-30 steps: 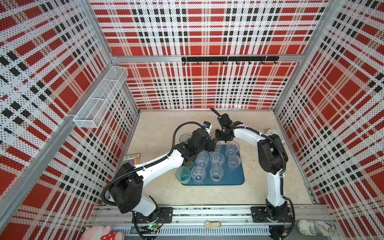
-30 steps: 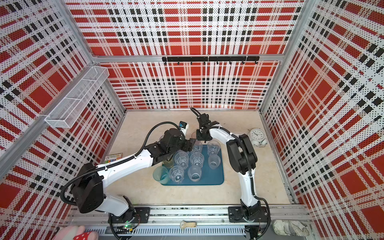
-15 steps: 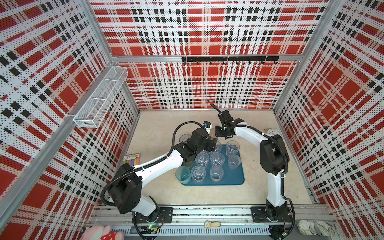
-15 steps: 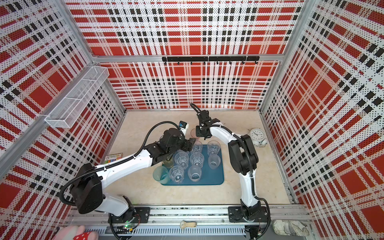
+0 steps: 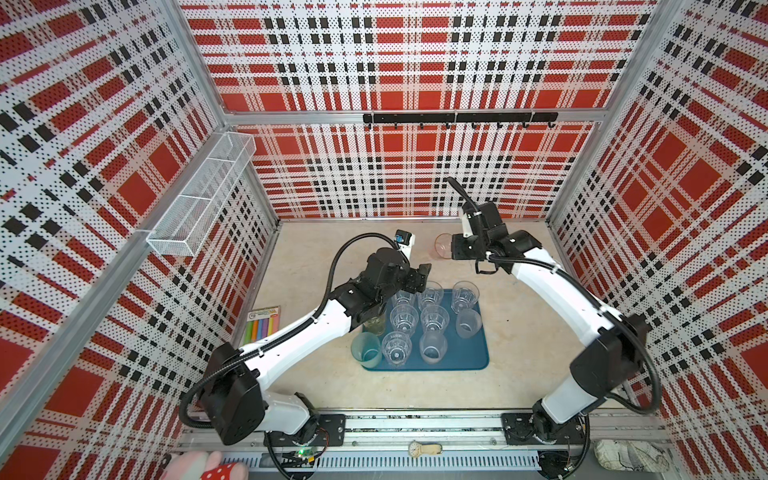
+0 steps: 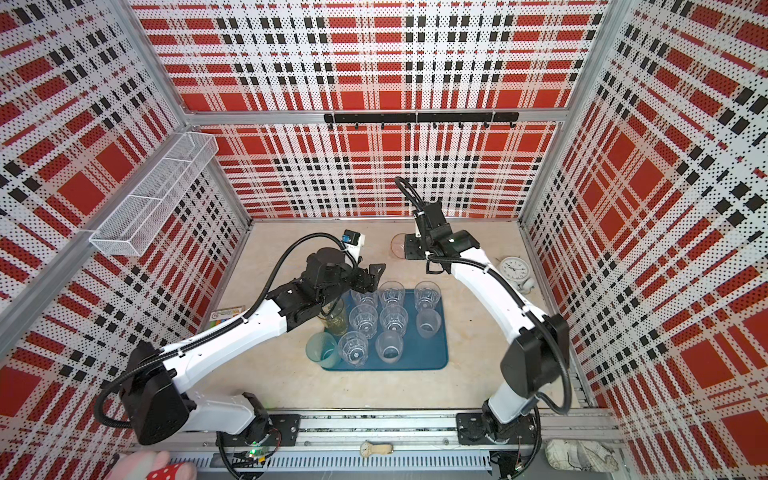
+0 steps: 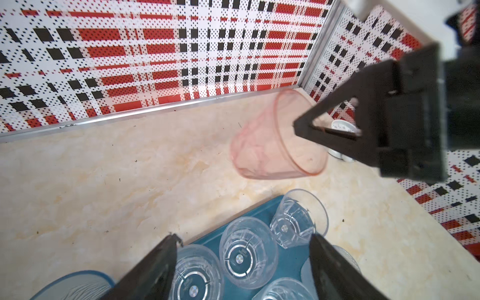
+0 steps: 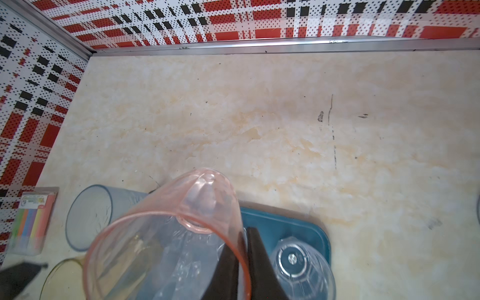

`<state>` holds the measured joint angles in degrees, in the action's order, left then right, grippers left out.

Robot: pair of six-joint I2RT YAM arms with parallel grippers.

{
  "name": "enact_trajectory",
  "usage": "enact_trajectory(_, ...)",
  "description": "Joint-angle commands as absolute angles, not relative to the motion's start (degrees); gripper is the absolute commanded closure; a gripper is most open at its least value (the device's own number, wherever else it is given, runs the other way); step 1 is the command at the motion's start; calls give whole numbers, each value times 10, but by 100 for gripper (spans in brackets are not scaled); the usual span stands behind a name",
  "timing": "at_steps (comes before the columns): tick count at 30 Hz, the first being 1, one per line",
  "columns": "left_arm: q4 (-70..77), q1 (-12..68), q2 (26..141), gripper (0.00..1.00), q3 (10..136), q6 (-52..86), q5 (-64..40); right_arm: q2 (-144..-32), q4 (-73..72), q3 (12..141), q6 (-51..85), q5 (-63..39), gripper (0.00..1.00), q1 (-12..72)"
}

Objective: Place the glasses into the tray
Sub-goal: Pick up the glass from the top-center of the table, then place the glass on the tray.

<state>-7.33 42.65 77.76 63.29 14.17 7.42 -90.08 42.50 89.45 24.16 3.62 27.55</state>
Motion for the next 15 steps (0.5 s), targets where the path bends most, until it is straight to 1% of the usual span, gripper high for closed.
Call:
enact_trajectory(1, -101, 418, 727, 10, 628, 163, 43, -833, 480, 845, 239, 53, 89, 272)
enact_trajectory(3, -127, 417, 707, 0, 624, 170, 42, -790, 500, 809, 249, 45, 89, 273)
enact_trajectory(5, -158, 417, 688, 2, 621, 172, 39, -749, 528, 770, 267, 38, 89, 277)
enact_trajectory(10, -211, 419, 659, 2, 613, 184, 1, -675, 604, 694, 309, 44, 90, 314)
enact_trajectory(15, -250, 448, 671, 2, 616, 197, -40, -641, 681, 655, 349, 58, 90, 352)
